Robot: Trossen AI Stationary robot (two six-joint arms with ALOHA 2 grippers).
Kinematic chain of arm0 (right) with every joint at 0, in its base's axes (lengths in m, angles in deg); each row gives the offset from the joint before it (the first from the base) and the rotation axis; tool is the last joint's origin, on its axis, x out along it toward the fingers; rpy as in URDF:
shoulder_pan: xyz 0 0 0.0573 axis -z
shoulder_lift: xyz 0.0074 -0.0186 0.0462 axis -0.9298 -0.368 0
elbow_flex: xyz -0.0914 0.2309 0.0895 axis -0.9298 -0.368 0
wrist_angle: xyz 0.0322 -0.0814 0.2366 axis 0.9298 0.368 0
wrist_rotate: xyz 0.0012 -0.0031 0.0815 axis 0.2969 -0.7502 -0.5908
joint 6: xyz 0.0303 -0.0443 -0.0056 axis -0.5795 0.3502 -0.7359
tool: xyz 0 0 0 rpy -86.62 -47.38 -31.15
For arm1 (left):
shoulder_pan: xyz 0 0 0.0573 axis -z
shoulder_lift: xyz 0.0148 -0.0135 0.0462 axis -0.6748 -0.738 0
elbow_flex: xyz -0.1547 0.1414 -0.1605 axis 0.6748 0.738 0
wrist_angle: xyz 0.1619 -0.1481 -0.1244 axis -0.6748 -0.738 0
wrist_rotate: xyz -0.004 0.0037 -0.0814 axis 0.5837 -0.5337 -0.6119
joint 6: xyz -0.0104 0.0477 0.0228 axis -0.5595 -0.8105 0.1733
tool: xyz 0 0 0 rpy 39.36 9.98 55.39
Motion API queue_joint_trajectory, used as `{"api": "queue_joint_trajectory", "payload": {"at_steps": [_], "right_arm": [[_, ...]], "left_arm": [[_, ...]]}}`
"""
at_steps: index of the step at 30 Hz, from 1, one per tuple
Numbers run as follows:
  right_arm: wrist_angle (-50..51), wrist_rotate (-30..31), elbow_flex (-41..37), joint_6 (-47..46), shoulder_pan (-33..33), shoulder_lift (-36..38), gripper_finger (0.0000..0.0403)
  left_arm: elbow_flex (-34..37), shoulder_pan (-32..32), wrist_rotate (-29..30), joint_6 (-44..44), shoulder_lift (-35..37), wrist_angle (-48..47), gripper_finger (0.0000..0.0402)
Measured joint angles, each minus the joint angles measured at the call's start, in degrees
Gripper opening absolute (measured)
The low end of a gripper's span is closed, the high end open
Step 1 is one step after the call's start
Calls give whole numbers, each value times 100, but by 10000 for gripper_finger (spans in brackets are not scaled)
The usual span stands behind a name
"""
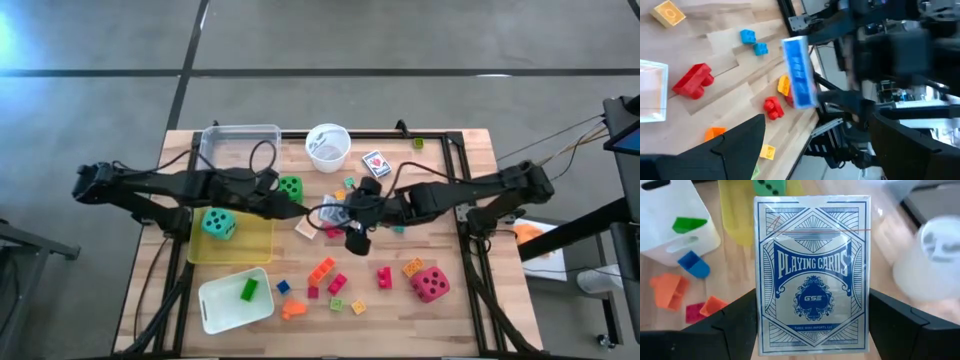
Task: Pick & Place Toys
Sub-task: Put the blue deck of cards into the transparent bin
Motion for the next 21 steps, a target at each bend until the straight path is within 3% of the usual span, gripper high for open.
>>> {"api": "queue_joint_trajectory", "payload": {"at_steps": [8,21], "right_arm": [[20,-4,638,492,7,-323,296],[-124,-21,704,554,7,-376,296]], "left_arm": [[2,-157,2,254,-383,75,339],[7,-194,-2,-20,-641,673,325]]}}
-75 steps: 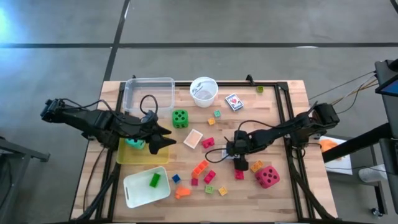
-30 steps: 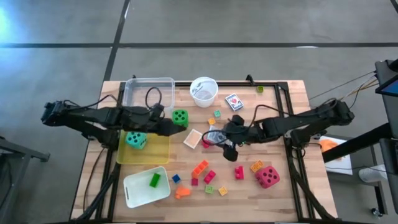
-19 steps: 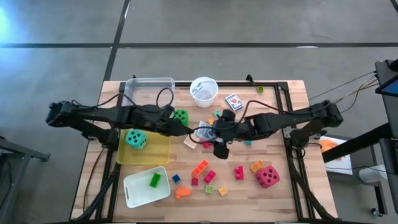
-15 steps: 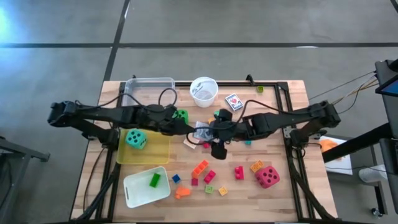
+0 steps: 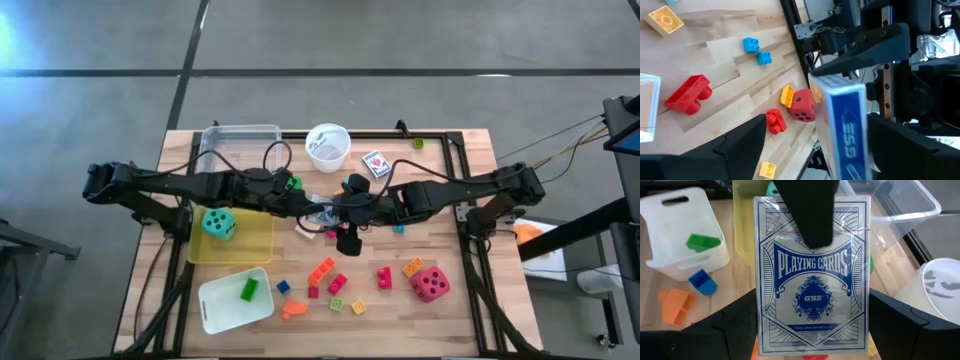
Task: Pick & Place Toys
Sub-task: Put the blue deck of cards into the transparent bin
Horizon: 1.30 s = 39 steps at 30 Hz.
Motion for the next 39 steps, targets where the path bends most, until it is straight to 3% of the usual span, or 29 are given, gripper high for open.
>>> {"api": "queue_joint_trajectory", "payload": {"at_steps": [5,13,19,24,29,39], "right_arm": [[-73,-2,-2,22,4,24,296],[-78,56,-12,80,4,22,296],[-97,44,-13,172,3,22,301],[-211,-45,4,-49,-3,51,383],[-144,-28,0,-280,0,68,346],[104,13,-2,-701,4,390,301]], "left_arm": [[0,1,-6,-183,4,34,245],[-4,-1,-110,-107,17,108,51],[-4,-5,-101,-109,23,102,50],[20,0,-117,-205,6,-26,50],[13,-35,-111,-203,126,-144,50],[13,-447,94,-424,814,-1409,50]]}}
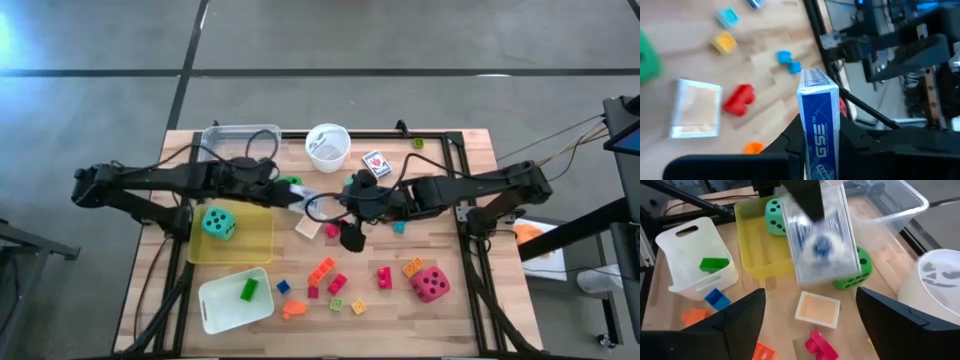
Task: Pick & Place Toys
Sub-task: Put the blue deck of cards into the transparent bin
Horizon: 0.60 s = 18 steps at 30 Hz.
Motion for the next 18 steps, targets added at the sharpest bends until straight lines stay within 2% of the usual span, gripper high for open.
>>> {"api": "queue_joint_trajectory", "payload": {"at_steps": [4,9,14,18], "right_arm": [[187,90,2,-195,-4,129,301],[446,142,0,-230,-4,184,301],[548,140,-4,-228,-4,184,301],[548,142,-7,-228,-4,184,301]], "left_arm": [[-7,-381,335,-166,422,-609,50],[-9,-1240,603,-430,785,-1223,50],[-162,-2104,601,-911,697,-2168,50],[-459,-2542,610,-1402,446,-2873,50]]}}
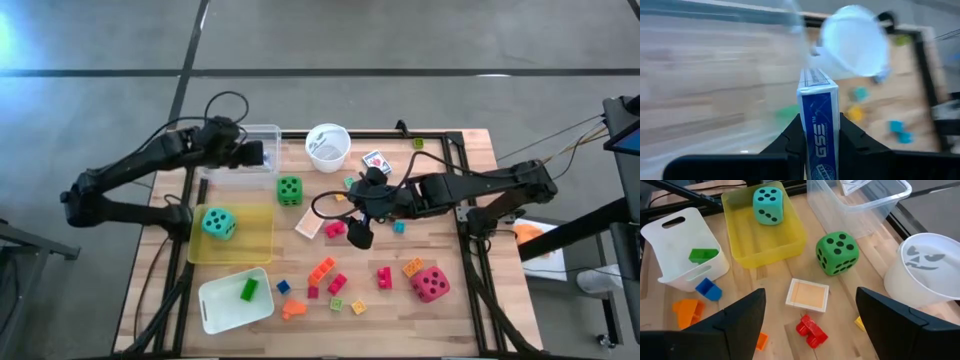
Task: Pick & Place Toys
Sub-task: Put the blue deck of cards into the transparent bin
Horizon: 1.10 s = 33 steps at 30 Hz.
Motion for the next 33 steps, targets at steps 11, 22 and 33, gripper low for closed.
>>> {"api": "queue_joint_trajectory", "payload": {"at_steps": [11,22,33], "right_arm": [[-1,-2,-105,0,-1,0,301],[0,-10,-195,-299,-2,-2,301],[61,-52,-195,-413,-59,-4,301]], "left_arm": [[-516,-770,162,-873,-695,-546,50],[-487,-859,140,-1197,-1717,-614,50],[-225,-1190,84,-1512,-2192,-567,50]]}}
